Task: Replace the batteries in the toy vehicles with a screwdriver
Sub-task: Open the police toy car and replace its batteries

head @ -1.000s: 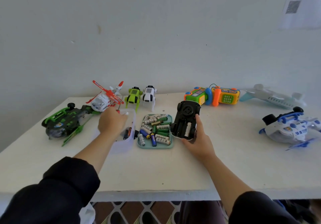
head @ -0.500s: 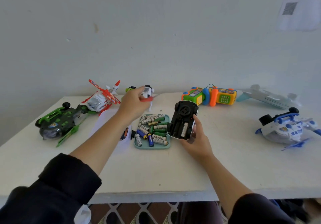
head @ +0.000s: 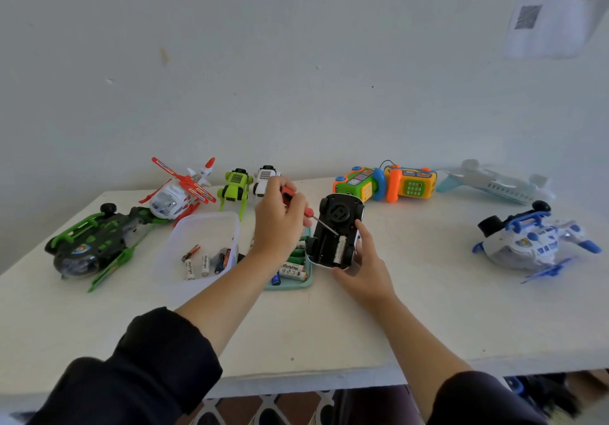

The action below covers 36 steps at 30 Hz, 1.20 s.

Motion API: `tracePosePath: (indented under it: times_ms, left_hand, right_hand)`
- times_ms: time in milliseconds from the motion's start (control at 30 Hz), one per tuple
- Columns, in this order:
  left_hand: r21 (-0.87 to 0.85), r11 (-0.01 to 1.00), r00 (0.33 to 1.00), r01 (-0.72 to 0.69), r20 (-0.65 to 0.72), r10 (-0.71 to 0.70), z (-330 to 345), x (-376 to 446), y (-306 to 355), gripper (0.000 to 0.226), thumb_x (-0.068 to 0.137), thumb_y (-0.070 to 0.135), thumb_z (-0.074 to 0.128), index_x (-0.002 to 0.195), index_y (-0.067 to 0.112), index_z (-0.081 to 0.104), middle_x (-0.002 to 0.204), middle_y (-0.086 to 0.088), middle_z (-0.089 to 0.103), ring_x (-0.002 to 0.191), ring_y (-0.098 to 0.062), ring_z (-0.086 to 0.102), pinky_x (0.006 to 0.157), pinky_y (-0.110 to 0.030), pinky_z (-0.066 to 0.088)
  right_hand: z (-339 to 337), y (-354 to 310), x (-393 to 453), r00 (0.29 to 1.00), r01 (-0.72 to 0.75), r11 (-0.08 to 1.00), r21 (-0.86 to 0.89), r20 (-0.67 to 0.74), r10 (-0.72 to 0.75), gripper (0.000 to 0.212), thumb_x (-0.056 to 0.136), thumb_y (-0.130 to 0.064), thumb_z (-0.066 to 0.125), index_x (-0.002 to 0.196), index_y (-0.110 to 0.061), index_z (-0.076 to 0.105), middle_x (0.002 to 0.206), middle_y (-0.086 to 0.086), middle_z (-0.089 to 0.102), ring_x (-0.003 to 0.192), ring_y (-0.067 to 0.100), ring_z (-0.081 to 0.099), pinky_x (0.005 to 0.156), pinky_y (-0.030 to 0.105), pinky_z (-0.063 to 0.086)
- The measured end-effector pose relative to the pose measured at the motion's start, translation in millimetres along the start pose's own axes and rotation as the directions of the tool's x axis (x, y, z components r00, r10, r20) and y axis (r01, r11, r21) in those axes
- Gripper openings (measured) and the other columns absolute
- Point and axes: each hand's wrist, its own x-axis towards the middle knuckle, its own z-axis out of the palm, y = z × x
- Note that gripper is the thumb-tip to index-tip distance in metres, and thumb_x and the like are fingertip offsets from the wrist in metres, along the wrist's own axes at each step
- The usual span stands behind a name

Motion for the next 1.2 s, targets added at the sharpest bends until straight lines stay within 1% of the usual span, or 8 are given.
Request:
tracePosePath:
  times_ms: [267, 367, 433, 567, 800, 967, 1100, 1200]
  left_hand:
    - [0.177, 0.959, 0.975, -0.221, 0.058, 0.214, 11.7, -7.0, -16.1, 0.029, 0.092, 0.007, 0.049, 0.081, 0.032, 0.038, 0.069, -0.009, 0.062, 0.051, -0.017, 0.061, 0.053, -0.044, 0.053]
    - [0.224, 0.913, 0.939, -0.340, 0.128, 0.318, 16.0, -10.0, -21.7, 0.005, 0.089, 0.022, 0.047, 0.087, 0.021, 0.043, 0.072, -0.010, 0.062, 0.053, -0.021, 0.061, 0.053, -0.045, 0.050]
    - [0.255, 0.877, 0.911, -0.407, 0.177, 0.371, 17.0, -11.1, -21.3, 0.020, 0.088, 0.030, 0.044, 0.091, 0.010, 0.046, 0.073, -0.009, 0.060, 0.055, -0.023, 0.059, 0.053, -0.043, 0.049]
    - [0.307, 0.837, 0.885, -0.454, 0.263, 0.383, 24.4, -1.5, -8.5, 0.010, 0.089, 0.013, 0.050, 0.094, 0.007, 0.045, 0.069, 0.005, 0.050, 0.055, -0.017, 0.049, 0.053, -0.034, 0.042]
    - [0.398, 0.863, 0.923, -0.312, 0.343, 0.175, 49.4, 45.6, 4.4, 0.017, 0.092, 0.004, 0.041, 0.106, 0.010, 0.032, 0.068, 0.007, 0.038, 0.057, -0.023, 0.049, 0.057, -0.038, 0.040]
    - [0.413, 0.904, 0.962, -0.108, 0.271, -0.009, 46.7, 69.4, -7.8, 0.017, 0.095, 0.005, 0.035, 0.103, 0.015, 0.024, 0.077, 0.002, 0.039, 0.075, -0.036, 0.061, 0.059, -0.040, 0.045]
    - [0.291, 0.954, 0.981, -0.070, 0.196, 0.013, 36.2, 69.2, -13.0, 0.017, 0.096, 0.003, 0.036, 0.104, 0.014, 0.026, 0.079, 0.004, 0.037, 0.065, -0.025, 0.054, 0.046, -0.013, 0.039]
    - [0.217, 0.969, 0.985, -0.114, 0.149, 0.083, 27.8, 59.7, -2.7, 0.020, 0.095, 0.005, 0.041, 0.110, 0.013, 0.031, 0.077, 0.005, 0.041, 0.057, -0.020, 0.053, 0.050, -0.021, 0.044]
  right_hand:
    - [-1.2, -5.9, -3.4, 1.000, 0.007, 0.998, -0.058, 0.005, -0.006, 0.089, 0.076, -0.015, 0.068, 0.131, -0.057, 0.012, 0.093, 0.000, 0.070, 0.083, 0.014, 0.066, 0.075, 0.029, 0.049]
    - [-1.6, -5.3, -3.2, 1.000, -0.005, 0.997, -0.071, -0.001, 0.005, 0.088, 0.075, -0.015, 0.068, 0.136, -0.050, 0.016, 0.094, 0.000, 0.069, 0.084, 0.015, 0.066, 0.075, 0.028, 0.049]
    - [-1.2, -4.2, -2.5, 1.000, -0.011, 0.996, -0.084, -0.001, 0.011, 0.089, 0.076, -0.016, 0.069, 0.143, -0.042, 0.017, 0.093, -0.002, 0.069, 0.084, 0.016, 0.066, 0.074, 0.028, 0.049]
    - [-1.7, -3.8, -2.3, 0.999, -0.033, 0.994, -0.103, 0.006, 0.033, 0.092, 0.077, -0.018, 0.069, 0.147, -0.038, 0.014, 0.094, -0.002, 0.069, 0.086, 0.015, 0.066, 0.074, 0.027, 0.050]
    - [-4.0, -6.3, -4.1, 0.999, -0.025, 0.992, -0.127, 0.030, 0.029, 0.091, 0.079, -0.017, 0.067, 0.147, -0.035, 0.010, 0.104, 0.000, 0.069, 0.089, 0.015, 0.065, 0.073, 0.027, 0.049]
    - [-4.8, -8.7, -5.0, 0.999, -0.011, 0.991, -0.136, 0.045, 0.017, 0.093, 0.079, -0.017, 0.066, 0.141, -0.047, 0.003, 0.109, -0.002, 0.068, 0.094, 0.017, 0.065, 0.075, 0.028, 0.049]
    - [-4.5, -9.9, -3.5, 0.999, -0.006, 0.990, -0.138, 0.048, 0.013, 0.092, 0.080, -0.018, 0.065, 0.139, -0.048, 0.001, 0.111, -0.003, 0.067, 0.096, 0.019, 0.064, 0.073, 0.026, 0.046]
    - [-4.2, -10.0, -2.5, 0.999, -0.006, 0.989, -0.145, 0.047, 0.013, 0.092, 0.080, -0.018, 0.065, 0.142, -0.044, 0.003, 0.110, -0.004, 0.067, 0.096, 0.018, 0.064, 0.072, 0.024, 0.044]
